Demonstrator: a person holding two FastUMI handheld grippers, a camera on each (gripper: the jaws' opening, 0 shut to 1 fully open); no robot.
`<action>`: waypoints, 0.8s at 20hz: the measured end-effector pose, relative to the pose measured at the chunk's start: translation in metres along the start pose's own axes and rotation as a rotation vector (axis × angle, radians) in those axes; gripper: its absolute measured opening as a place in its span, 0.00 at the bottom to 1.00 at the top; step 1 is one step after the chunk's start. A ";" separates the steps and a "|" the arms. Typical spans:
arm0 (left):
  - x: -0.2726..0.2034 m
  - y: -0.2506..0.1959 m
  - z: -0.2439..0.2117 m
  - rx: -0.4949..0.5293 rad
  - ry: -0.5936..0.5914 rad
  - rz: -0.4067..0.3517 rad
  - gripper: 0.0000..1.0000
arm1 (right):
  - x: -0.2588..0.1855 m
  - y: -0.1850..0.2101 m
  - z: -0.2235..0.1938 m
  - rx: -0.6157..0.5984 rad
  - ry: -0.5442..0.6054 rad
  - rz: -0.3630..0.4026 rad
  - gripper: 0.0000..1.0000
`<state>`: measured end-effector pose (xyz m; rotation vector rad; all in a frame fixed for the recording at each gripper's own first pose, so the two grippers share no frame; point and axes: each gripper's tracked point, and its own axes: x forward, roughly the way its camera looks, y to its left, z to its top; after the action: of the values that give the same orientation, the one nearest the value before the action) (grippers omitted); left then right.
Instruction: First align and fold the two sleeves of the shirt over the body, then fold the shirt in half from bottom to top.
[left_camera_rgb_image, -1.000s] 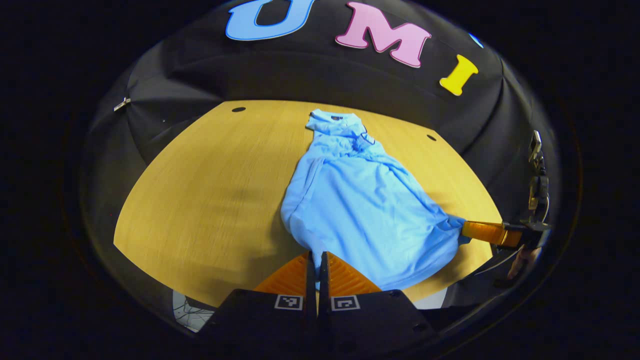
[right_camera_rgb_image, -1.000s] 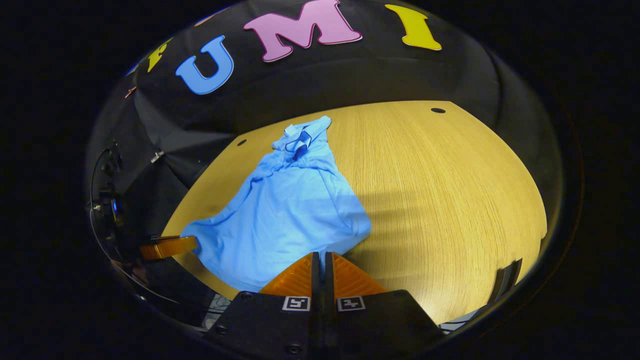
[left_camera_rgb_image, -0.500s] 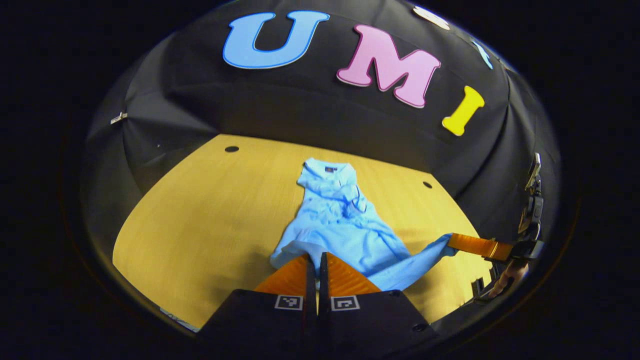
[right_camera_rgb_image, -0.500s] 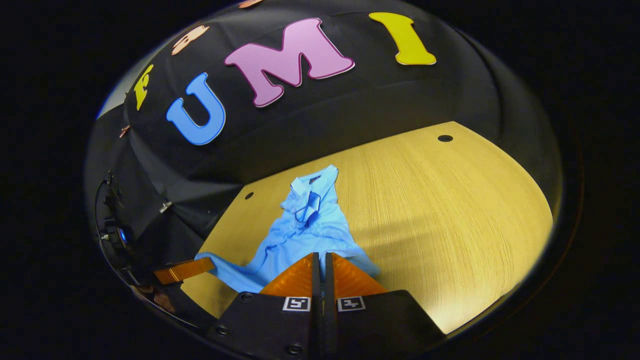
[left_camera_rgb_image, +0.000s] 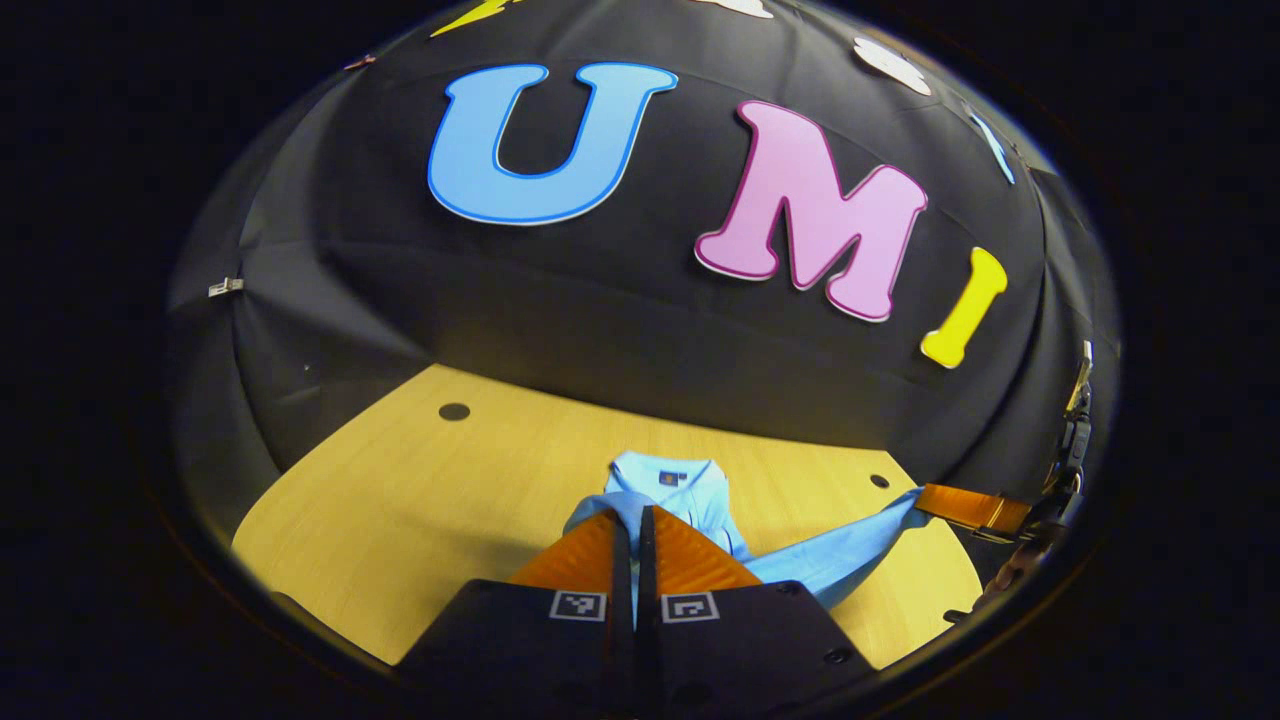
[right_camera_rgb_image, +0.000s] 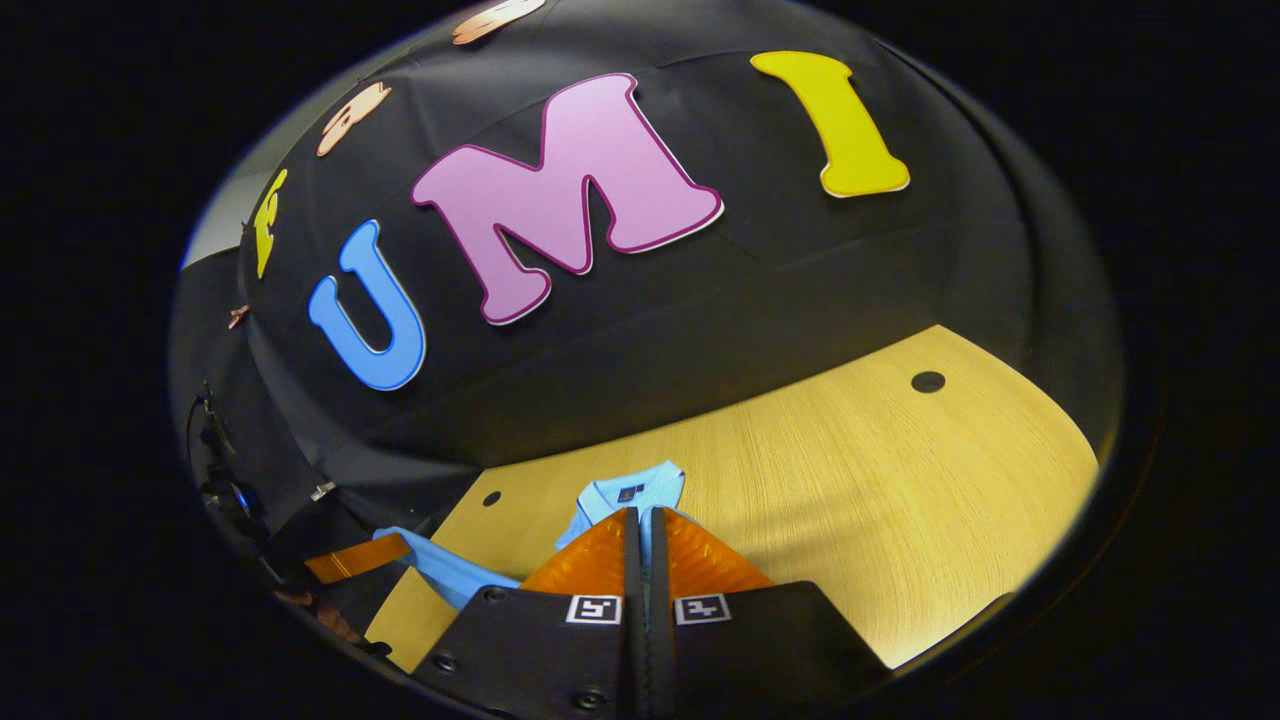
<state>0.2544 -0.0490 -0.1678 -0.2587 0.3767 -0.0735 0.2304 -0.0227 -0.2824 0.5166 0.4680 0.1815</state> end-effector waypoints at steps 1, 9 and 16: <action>0.018 0.002 0.004 0.002 -0.009 0.012 0.06 | 0.015 -0.002 0.004 -0.007 -0.001 0.001 0.05; 0.137 0.037 0.030 0.020 -0.018 0.110 0.06 | 0.137 -0.023 0.012 -0.068 0.030 -0.033 0.05; 0.216 0.064 0.011 0.033 0.043 0.171 0.06 | 0.208 -0.049 -0.006 -0.086 0.083 -0.087 0.05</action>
<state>0.4602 -0.0100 -0.2509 -0.1915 0.4390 0.0829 0.4135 -0.0037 -0.3920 0.4043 0.5601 0.1392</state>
